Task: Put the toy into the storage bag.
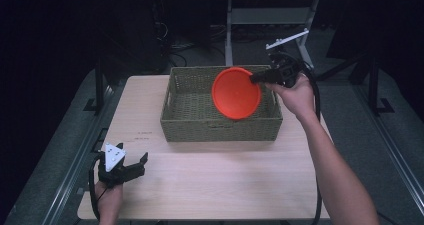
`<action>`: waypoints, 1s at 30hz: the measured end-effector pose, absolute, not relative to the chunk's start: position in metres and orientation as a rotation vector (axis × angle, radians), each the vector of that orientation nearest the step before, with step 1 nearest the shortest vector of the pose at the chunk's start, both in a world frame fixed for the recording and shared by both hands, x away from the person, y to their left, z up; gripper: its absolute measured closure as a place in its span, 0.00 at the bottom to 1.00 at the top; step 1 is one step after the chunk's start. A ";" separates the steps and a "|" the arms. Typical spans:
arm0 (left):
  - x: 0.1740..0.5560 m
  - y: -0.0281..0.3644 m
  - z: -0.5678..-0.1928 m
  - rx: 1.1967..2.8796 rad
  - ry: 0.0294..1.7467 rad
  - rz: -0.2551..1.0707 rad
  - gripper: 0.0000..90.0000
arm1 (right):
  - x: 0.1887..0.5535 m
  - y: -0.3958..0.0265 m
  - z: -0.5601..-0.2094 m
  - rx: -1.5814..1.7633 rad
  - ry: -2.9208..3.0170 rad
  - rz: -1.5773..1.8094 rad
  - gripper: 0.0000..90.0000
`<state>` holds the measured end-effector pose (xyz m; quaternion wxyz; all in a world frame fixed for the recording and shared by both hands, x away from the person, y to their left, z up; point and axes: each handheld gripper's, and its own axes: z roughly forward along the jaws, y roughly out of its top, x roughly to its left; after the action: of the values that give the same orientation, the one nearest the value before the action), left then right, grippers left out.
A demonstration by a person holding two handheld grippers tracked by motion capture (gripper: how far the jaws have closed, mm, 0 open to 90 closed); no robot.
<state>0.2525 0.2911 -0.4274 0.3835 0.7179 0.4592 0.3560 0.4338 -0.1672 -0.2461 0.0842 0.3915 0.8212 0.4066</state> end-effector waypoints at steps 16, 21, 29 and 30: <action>0.251 0.293 -0.427 1.824 1.171 0.912 0.14 | 0.461 -0.168 -0.260 1.266 2.397 1.171 0.91; 0.251 0.292 -0.427 1.822 1.170 0.910 0.14 | 0.468 -0.166 -0.267 1.290 2.385 1.153 0.91; 0.252 0.293 -0.427 1.819 1.170 0.912 0.14 | 0.479 -0.163 -0.280 1.327 2.373 1.130 0.91; 0.252 0.293 -0.427 1.825 1.171 0.910 0.14 | 0.480 -0.163 -0.283 1.337 2.373 1.128 0.91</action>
<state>0.2517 0.2935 -0.4269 0.3847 0.7163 0.4596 0.3573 0.4800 -0.1626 -0.2826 0.0966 0.4513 0.8013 0.3807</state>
